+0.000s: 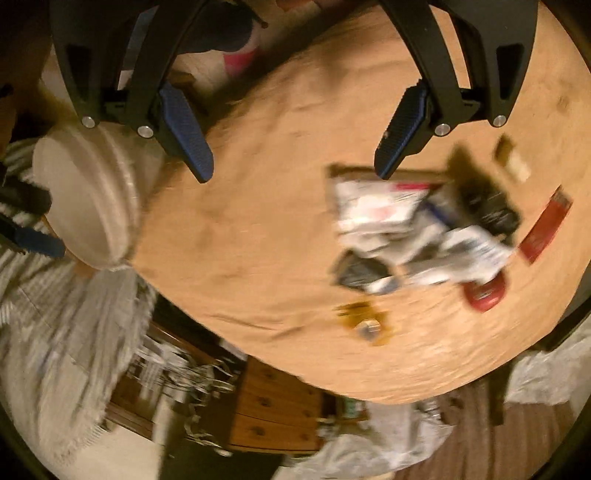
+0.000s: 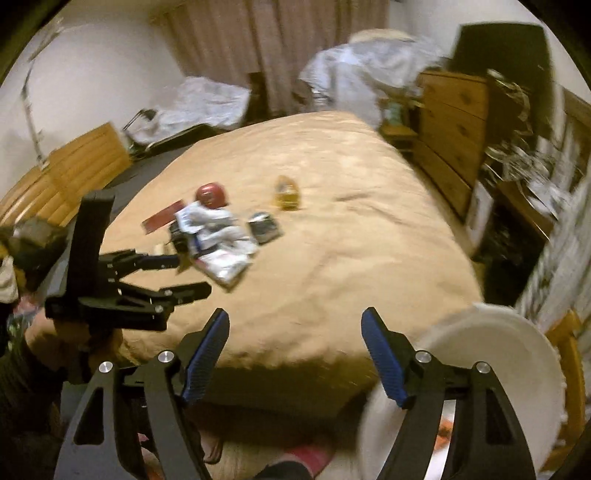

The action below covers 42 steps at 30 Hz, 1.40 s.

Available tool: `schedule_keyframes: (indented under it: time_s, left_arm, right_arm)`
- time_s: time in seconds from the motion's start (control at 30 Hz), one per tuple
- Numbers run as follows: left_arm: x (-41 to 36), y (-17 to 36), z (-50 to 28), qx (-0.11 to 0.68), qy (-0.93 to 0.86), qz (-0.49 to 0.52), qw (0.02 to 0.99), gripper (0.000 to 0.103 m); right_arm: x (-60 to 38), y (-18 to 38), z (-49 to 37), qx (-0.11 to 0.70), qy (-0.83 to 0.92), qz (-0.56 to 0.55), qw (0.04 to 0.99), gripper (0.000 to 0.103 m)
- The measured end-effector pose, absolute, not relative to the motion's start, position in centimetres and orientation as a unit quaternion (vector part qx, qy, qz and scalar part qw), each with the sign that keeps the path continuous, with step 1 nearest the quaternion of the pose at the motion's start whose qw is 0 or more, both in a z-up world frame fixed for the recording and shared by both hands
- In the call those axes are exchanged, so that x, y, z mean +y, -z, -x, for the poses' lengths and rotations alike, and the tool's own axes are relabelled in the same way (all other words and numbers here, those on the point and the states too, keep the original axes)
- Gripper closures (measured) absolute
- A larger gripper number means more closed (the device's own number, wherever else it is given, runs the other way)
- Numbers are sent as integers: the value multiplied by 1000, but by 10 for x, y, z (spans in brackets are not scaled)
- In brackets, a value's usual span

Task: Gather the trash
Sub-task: 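Grasp the black Face tissue pack with the right gripper while the left gripper grasps the foam sponge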

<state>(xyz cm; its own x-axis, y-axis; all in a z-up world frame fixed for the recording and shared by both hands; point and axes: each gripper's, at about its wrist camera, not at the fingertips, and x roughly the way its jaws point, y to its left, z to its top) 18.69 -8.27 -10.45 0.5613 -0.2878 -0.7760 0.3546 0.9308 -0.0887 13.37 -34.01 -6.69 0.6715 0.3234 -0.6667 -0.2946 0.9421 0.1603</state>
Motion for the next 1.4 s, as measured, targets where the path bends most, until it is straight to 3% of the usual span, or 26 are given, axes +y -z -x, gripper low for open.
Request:
schedule_keyframes:
  time_s: [0.47, 0.87, 1.13, 1.27, 1.4]
  left_arm:
    - [132, 165, -214, 444, -76, 113, 886, 18]
    - [130, 184, -262, 442, -102, 95, 886, 20]
    - [121, 179, -259, 436, -50, 61, 897, 56]
    - [126, 180, -257, 438, -29, 62, 897, 56]
    - [129, 184, -261, 444, -23, 65, 893, 49]
  right_arm:
    - [-256, 116, -166, 395, -226, -13, 890, 25]
    - [-234, 145, -200, 412, -259, -11, 874, 25]
    - [-213, 153, -285, 413, -246, 72, 874, 45]
    - [-192, 159, -341, 425, -248, 109, 864, 45]
    - [-171, 172, -390, 449, -241, 144, 848, 45]
